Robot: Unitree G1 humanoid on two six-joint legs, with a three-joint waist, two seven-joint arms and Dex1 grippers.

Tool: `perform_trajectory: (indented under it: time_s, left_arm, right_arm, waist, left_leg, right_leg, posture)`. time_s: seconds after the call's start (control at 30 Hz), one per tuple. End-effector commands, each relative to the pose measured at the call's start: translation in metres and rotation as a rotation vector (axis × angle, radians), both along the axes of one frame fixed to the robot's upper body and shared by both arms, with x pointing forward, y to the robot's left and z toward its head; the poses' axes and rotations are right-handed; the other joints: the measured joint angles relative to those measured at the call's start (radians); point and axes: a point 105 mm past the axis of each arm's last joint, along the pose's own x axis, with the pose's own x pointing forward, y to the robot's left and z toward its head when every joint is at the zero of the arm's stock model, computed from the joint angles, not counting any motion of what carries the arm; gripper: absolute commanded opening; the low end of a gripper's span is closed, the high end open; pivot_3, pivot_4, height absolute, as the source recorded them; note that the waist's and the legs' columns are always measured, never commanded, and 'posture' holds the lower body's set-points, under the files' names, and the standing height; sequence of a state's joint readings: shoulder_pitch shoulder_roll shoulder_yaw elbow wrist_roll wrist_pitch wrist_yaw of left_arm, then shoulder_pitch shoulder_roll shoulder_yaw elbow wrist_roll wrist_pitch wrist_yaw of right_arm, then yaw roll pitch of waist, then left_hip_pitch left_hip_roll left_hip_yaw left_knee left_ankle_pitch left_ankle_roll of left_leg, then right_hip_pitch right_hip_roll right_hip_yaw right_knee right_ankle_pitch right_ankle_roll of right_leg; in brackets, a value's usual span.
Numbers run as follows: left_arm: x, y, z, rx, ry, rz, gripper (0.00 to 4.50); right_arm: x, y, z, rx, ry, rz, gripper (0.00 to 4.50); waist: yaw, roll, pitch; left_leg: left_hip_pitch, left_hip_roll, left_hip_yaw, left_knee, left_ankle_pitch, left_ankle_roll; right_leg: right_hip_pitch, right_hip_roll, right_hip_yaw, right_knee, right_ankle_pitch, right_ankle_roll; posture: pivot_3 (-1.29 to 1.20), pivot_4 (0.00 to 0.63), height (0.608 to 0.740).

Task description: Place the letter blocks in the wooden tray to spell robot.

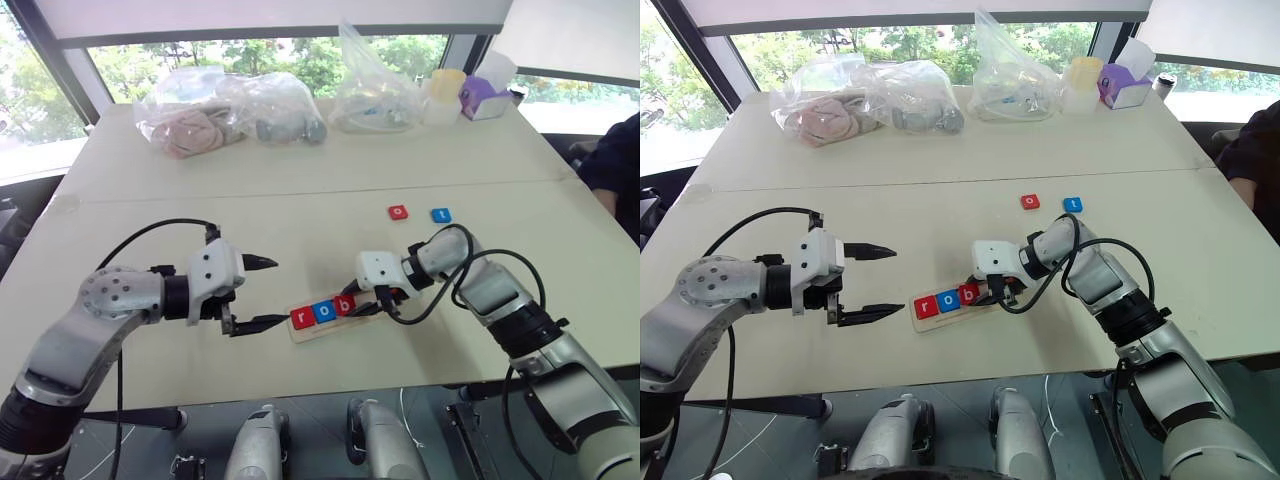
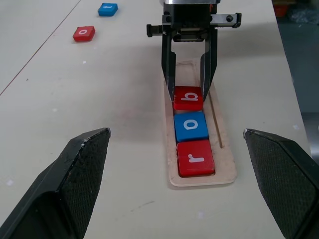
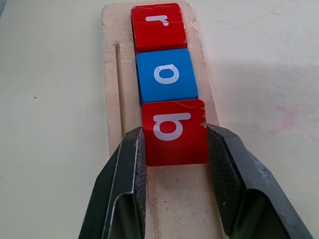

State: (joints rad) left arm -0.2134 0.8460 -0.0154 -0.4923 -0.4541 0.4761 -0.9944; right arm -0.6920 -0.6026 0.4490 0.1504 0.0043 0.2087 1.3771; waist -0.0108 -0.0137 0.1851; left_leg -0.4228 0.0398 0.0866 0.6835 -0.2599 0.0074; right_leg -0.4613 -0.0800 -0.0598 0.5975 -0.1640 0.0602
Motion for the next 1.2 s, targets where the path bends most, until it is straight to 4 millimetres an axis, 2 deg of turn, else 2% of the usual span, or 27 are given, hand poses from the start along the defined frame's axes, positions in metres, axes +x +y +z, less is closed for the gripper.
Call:
perform_trajectory:
  time_s: [0.03, 0.1, 0.17, 0.2, 0.53, 0.77, 0.87, 0.97, 1.1, 1.2]
  left_arm:
    - [0.001, -0.002, 0.01, -0.002, -0.045, -0.005, 4.5]
    - [0.001, -0.003, 0.01, -0.003, -0.046, -0.004, 4.5]
    - [0.001, -0.003, 0.01, -0.002, -0.047, -0.003, 4.5]
    - [0.001, -0.003, 0.01, -0.003, -0.048, -0.002, 4.5]
    - [0.001, -0.005, 0.011, -0.007, -0.051, -0.005, 4.5]
    - [0.001, -0.008, 0.01, -0.013, -0.051, -0.01, 4.5]
    - [0.0, -0.007, 0.009, -0.015, -0.048, -0.012, 4.5]
    - [0.0, -0.008, 0.008, -0.015, -0.046, -0.013, 4.5]
    - [0.002, -0.01, 0.008, -0.019, -0.044, -0.026, 4.5]
    - [0.005, -0.012, 0.008, -0.018, -0.048, -0.031, 4.5]
  right_arm:
    - [0.001, 0.006, 0.009, 0.011, -0.026, 0.022, 1.63]
    - [0.002, 0.006, 0.01, 0.011, -0.027, 0.023, 2.59]
    - [0.002, 0.007, 0.012, 0.017, -0.031, 0.026, 3.76]
    - [0.002, 0.007, 0.013, 0.023, -0.03, 0.023, 4.08]
    - [0.012, 0.006, 0.032, 0.071, -0.052, -0.022, 4.08]
    - [0.046, -0.01, 0.062, 0.15, -0.251, -0.207, 4.08]
    - [0.075, -0.034, 0.078, 0.212, -0.374, -0.466, 4.08]
    - [0.094, -0.055, 0.083, 0.262, -0.442, -0.685, 4.08]
    - [0.115, -0.086, 0.069, 0.317, -0.406, -1.067, 4.08]
    - [0.122, -0.082, 0.056, 0.408, -0.298, -1.252, 4.08]
  waist:
    - [0.0, 0.0, 0.0]
    - [0.0, 0.0, 0.0]
    - [0.0, 0.0, 0.0]
    - [0.0, 0.0, 0.0]
    - [0.0, 0.0, 0.0]
    - [0.0, 0.0, 0.0]
    - [0.001, 0.0, 0.0]
    - [0.0, 0.0, 0.0]
    - [-0.004, 0.0, 0.0]
    - [-0.006, 0.0, 0.0]
  left_leg:
    - [0.0, 0.0, 0.0, 0.0, 0.0, 0.0]
    - [0.0, 0.0, 0.0, 0.0, 0.0, 0.0]
    - [0.0, 0.0, 0.0, 0.0, 0.0, 0.0]
    - [0.0, 0.0, 0.0, 0.0, 0.0, 0.0]
    - [0.0, 0.0, 0.0, 0.0, 0.0, 0.0]
    - [0.0, 0.0, 0.0, 0.0, 0.0, 0.0]
    - [0.0, 0.0, 0.0, 0.0, 0.0, 0.0]
    - [-0.001, -0.001, 0.0, 0.0, 0.0, -0.001]
    - [0.0, 0.0, 0.0, 0.0, 0.0, -0.001]
    - [0.0, 0.0, 0.0, 0.0, 0.0, -0.001]
  right_leg:
    - [0.0, 0.0, 0.0, 0.0, 0.0, 0.0]
    - [0.0, 0.0, 0.0, 0.0, 0.0, 0.0]
    - [0.0, 0.0, 0.0, 0.0, 0.0, 0.0]
    - [0.0, 0.0, 0.0, 0.0, 0.0, 0.0]
    - [0.0, 0.0, 0.0, 0.0, 0.0, 0.0]
    - [0.0, 0.0, 0.0, 0.0, 0.0, 0.0]
    - [0.0, 0.0, 0.0, 0.0, 0.0, 0.0]
    - [0.0, 0.0, 0.0, 0.0, 0.0, 0.0]
    - [0.0, 0.0, 0.0, 0.0, 0.0, 0.0]
    - [0.0, 0.0, 0.0, 0.001, 0.0, 0.0]
  posture:
    - [0.0, 0.15, 0.74]
    - [0.0, 0.15, 0.74]
    - [0.0, 0.15, 0.74]
    - [0.0, 0.15, 0.74]
    - [0.0, 0.15, 0.74]
    - [0.0, 0.15, 0.74]
    - [0.0, 0.15, 0.74]
    - [0.0, 0.15, 0.74]
    - [0.0, 0.15, 0.74]
    - [0.0, 0.15, 0.74]
